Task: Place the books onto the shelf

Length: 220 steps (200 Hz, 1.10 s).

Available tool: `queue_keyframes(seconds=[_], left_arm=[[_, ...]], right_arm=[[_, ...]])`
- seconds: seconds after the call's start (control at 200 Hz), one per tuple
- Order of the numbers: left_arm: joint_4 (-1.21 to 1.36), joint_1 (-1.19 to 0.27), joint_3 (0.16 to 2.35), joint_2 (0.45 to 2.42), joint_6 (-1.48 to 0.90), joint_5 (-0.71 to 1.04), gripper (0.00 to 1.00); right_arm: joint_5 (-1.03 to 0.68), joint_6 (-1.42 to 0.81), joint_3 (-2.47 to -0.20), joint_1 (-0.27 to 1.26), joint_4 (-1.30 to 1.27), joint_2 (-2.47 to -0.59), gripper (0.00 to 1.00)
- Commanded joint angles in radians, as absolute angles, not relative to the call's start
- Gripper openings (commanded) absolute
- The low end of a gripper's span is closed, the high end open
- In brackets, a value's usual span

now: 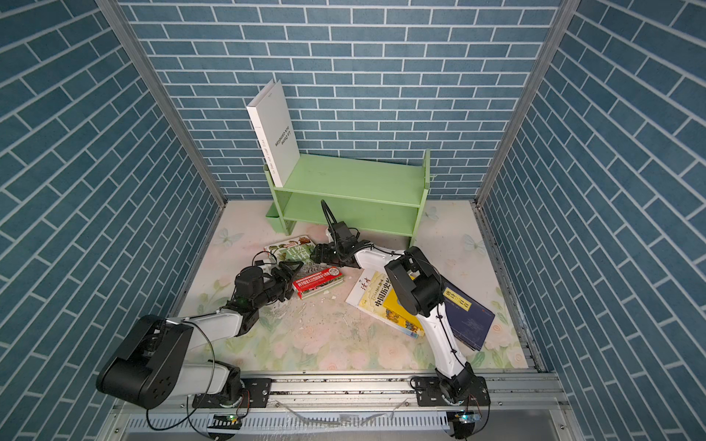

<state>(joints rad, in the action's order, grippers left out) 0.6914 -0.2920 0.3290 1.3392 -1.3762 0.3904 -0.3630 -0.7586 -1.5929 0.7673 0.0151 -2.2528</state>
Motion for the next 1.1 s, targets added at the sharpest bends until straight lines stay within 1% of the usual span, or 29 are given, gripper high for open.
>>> queue_keyframes(seconds=[0.0,0.09,0.155,0.26,0.325,0.43,0.55,0.69,0.815,0.93,1.095], left_arm=[[0.702,-0.313,0.436,1.248,-1.304,0.508,0.69],[0.555,-0.314,0.456,1.206,-1.244,0.506,0.62],[0.460,-0.313,0.470,1.174,-1.199,0.497,0.58],[0.323,-0.312,0.499,1.128,-1.120,0.478,0.48],[0.281,-0.314,0.507,1.118,-1.108,0.477,0.40],[0.259,-0.314,0.510,1.121,-1.078,0.482,0.33],[0.243,-0.315,0.510,1.124,-1.059,0.481,0.28],[0.128,-0.316,0.549,1.088,-0.970,0.459,0.24],[-0.052,-0.316,0.632,1.024,-0.842,0.421,0.20],[-0.236,-0.319,0.741,0.967,-0.706,0.369,0.19],[-0.375,-0.322,0.870,0.923,-0.546,0.355,0.16]], right_arm=[[-0.448,-0.790,-1.549,0.829,0.149,-2.276,0.73],[-0.444,-0.786,-1.549,0.828,0.154,-2.272,0.73],[-0.442,-0.784,-1.549,0.826,0.158,-2.271,0.73],[-0.440,-0.784,-1.553,0.827,0.156,-2.269,0.73],[-0.443,-0.784,-1.560,0.827,0.158,-2.269,0.73],[-0.449,-0.780,-1.570,0.827,0.155,-2.264,0.73],[-0.462,-0.778,-1.566,0.827,0.136,-2.241,0.73],[-0.465,-0.756,-1.544,0.826,0.111,-2.199,0.74],[-0.446,-0.712,-1.512,0.827,0.100,-2.082,0.76],[-0.435,-0.660,-1.500,0.827,0.109,-1.987,0.77],[-0.409,-0.596,-1.492,0.827,0.123,-1.854,0.78]])
